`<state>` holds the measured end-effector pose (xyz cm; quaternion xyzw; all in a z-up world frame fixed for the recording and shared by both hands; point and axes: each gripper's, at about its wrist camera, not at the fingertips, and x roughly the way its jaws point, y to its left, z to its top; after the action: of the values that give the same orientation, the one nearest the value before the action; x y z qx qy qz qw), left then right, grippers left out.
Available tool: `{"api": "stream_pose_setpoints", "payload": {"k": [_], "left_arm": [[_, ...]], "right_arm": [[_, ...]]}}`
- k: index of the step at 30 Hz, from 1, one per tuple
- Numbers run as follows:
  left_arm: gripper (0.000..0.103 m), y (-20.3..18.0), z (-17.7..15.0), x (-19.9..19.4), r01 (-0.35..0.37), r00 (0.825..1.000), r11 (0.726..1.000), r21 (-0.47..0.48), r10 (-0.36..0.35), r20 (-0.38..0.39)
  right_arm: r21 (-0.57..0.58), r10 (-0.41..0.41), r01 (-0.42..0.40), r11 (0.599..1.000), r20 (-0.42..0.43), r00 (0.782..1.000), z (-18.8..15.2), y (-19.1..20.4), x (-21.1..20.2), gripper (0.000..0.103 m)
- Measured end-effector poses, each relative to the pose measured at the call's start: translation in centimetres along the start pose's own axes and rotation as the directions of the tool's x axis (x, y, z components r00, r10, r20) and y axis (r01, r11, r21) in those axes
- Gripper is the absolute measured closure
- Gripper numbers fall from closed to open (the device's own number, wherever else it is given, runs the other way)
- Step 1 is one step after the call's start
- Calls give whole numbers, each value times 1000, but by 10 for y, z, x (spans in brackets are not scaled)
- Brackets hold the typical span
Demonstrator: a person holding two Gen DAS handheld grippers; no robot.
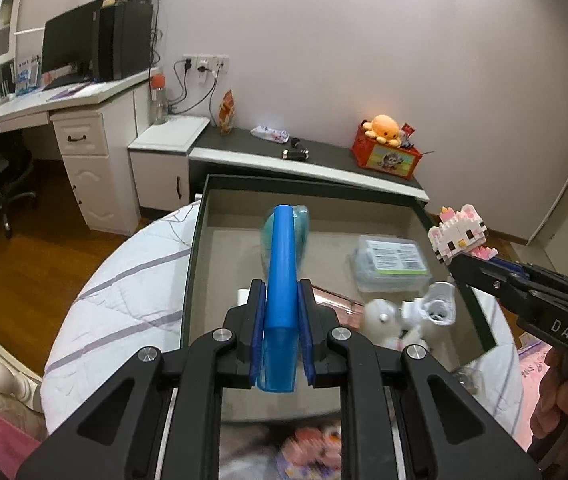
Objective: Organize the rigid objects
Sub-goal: 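Lower both held items into the tray and open both tools, then raise both open tools away from the tray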
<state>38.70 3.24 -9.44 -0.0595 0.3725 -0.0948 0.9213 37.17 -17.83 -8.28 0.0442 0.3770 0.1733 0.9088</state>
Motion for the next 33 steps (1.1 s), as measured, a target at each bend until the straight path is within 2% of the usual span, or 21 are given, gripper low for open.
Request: {"api": "stream_pose_setpoints", "payload": {"k": [11, 12, 13, 14, 15, 16, 17, 18, 19, 20, 22, 24, 33], "left_arm": [[86, 8, 1, 36, -32, 997, 999, -9, 31, -66], [80, 8, 2, 37, -37, 997, 999, -11, 36, -71], [66, 9, 2, 37, -41, 997, 999, -13, 40, -72], [56, 9, 2, 35, -50, 997, 999, -15, 48, -67], [35, 9, 1, 31, -60, 997, 998, -19, 59, -54], [20, 9, 0, 26, -69, 997, 997, -25, 68, -33], [16, 9, 0, 20, -71, 997, 997, -27, 71, -15], [10, 8, -1, 15, -73, 997, 997, -28, 73, 0], [5, 7, -1, 8, -78, 997, 997, -27, 78, 14], [3, 7, -1, 3, -81, 996, 996, -26, 81, 21], [0, 5, -2, -7, -97, 995, 995, -21, 98, 37], [0, 4, -3, -18, -116, 992, 993, -15, 117, 40], [0, -2, -25, -85, -129, 986, 991, -45, 133, 102]], "right_arm": [[-6, 0, -1, 1000, -110, 994, 3, -4, 57, 79], [-2, -4, 4, 1000, -110, 994, 3, -5, 58, 79], [0, -9, 9, 1000, -113, 994, 3, -6, 58, 76], [-1, -14, 14, 1000, -120, 993, 3, -7, 59, 67], [0, -17, 17, 1000, -118, 993, 3, -8, 58, 63], [3, -19, 19, 1000, -111, 994, 2, -9, 57, 53], [6, -20, 21, 1000, -105, 994, 1, -10, 54, 43], [7, -20, 20, 1000, -102, 995, 2, -11, 52, 37], [10, -20, 21, 1000, -96, 995, 2, -12, 48, 23], [14, -22, 24, 1000, -88, 996, 2, -12, 45, 16], [28, -29, 31, 999, -71, 997, 1, -12, 36, 14], [47, -41, 43, 998, -50, 998, -1, -11, 24, 0], [102, -54, 47, 994, 69, 996, -20, 1, -37, 0]]}}
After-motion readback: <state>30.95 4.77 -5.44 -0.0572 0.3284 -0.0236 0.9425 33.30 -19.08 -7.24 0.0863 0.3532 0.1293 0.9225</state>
